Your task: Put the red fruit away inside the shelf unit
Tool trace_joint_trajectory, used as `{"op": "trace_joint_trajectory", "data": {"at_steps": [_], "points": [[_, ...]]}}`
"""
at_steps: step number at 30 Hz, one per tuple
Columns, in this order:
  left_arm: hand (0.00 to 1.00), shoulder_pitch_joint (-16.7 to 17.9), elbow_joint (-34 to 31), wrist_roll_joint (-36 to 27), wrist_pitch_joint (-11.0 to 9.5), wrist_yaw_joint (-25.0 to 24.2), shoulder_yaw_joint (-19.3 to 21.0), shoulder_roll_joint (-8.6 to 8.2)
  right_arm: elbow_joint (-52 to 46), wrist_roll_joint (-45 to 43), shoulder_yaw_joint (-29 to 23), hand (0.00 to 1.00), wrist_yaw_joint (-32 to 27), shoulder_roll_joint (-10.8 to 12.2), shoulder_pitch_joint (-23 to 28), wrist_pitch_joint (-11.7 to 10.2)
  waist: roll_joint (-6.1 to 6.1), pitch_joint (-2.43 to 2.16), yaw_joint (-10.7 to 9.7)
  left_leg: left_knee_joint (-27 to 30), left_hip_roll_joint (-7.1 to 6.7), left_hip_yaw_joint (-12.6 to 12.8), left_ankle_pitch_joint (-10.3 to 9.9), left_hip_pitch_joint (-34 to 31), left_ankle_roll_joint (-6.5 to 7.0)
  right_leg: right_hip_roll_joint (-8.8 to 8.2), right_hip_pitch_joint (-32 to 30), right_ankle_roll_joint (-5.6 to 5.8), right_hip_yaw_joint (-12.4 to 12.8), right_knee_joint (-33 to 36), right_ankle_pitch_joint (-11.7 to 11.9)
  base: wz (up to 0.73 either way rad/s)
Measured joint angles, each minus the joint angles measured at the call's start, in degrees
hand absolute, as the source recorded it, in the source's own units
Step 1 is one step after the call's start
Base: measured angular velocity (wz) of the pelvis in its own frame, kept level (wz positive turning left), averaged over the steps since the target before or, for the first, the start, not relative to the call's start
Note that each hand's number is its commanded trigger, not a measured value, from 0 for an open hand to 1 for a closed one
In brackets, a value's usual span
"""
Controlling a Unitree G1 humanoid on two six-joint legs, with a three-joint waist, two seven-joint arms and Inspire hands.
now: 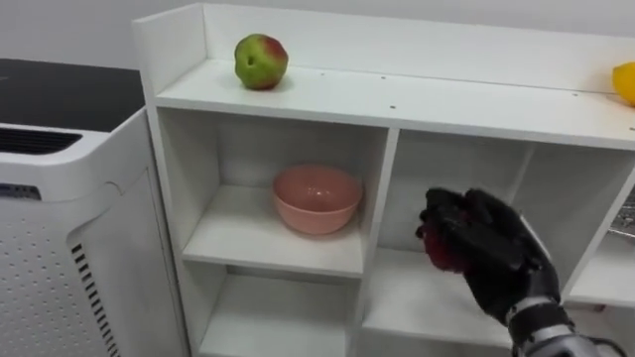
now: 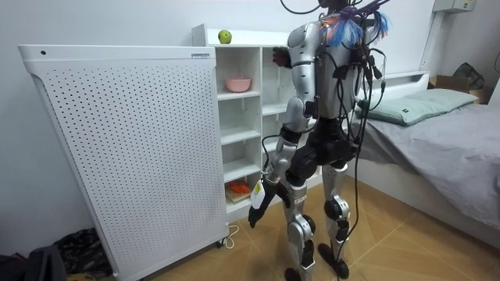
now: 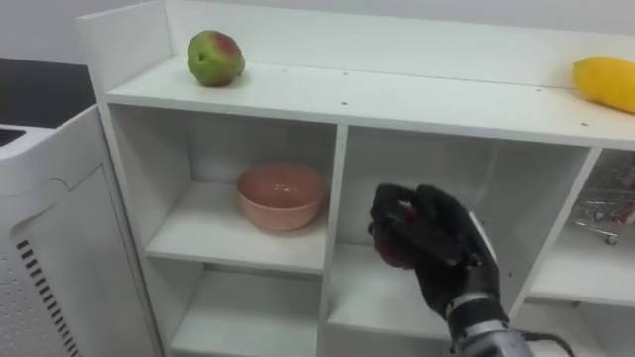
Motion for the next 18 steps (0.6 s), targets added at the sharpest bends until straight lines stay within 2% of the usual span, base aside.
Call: {"op": "trace_joint_trajectory", "data": {"at_steps": [1,3,4,7,12,14,18], "points": [[0.0,-0.3,0.1,-0.3,0.0,0.0,-0.4,-0.01,1.7,1.2,0.4,1.0,0.1,0.0,0.0,0.0,0.15,-0.03,0.1,0.5,0.04,-0.1,0.0,-0.9,0.0,-0.03,-0.8,0.0,0.0,0.3,0.0,0.07],[0.0,-1.8,1.3,-4.3,0.0,0.3,-1.3,-0.05,8.2,6.5,1.0,1.0,0.1,1.5,-0.2,0.0,1.13,0.5,0.9,2.1,0.24,-0.1,0.0,-4.1,0.01,-0.13,-4.7,-0.04,0.0,3.1,0.0,-0.02],[0.0,-2.2,1.7,-5.5,0.0,0.4,-1.6,-0.05,9.4,7.4,0.9,1.0,0.1,2.0,-0.2,0.0,1.41,0.64,1.0,2.6,0.28,-0.1,0.0,-4.9,0.0,-0.18,-5.7,-0.05,-0.1,3.8,0.0,-0.05],[0.0,-2.7,2.4,-9.5,0.1,0.5,-2.5,-0.16,17.1,17.4,0.8,1.0,0.1,2.7,-1.1,0.0,2.43,0.95,1.6,4.6,0.04,0.3,0.5,-9.8,0.26,-1.3,-11.6,-0.6,-0.4,7.8,-0.6,-0.06],[0.0,-2.9,2.3,-11.3,0.6,0.5,-3.2,-0.49,24.9,27.5,-2.2,1.0,-1.1,2.8,-5.3,-0.1,2.85,1.5,2.7,7.9,-1.08,1.2,1.1,-17.2,0.86,-3.84,-20.5,-1.15,-1.7,14.3,-1.7,-0.05],[0.0,-3.3,2.2,-13.2,0.7,0.5,-3.7,-0.49,27.3,31.5,-3.1,1.0,-1.2,2.8,-7.0,0.0,3.05,1.8,3.0,9.7,-1.33,1.1,1.1,-20.5,0.92,-4.18,-23.6,-1.29,-1.6,16.2,-2.1,0.1],[0.0,-3.7,1.1,-17.7,2.4,0.5,-6.0,-0.44,30.4,36.7,-3.8,1.0,-1.2,2.8,-9.7,0.3,2.86,2.15,3.4,11.8,-2.16,1.0,1.7,-27.2,0.92,-5.61,-31.1,-1.68,-1.3,20.3,-2.9,0.16]]}}
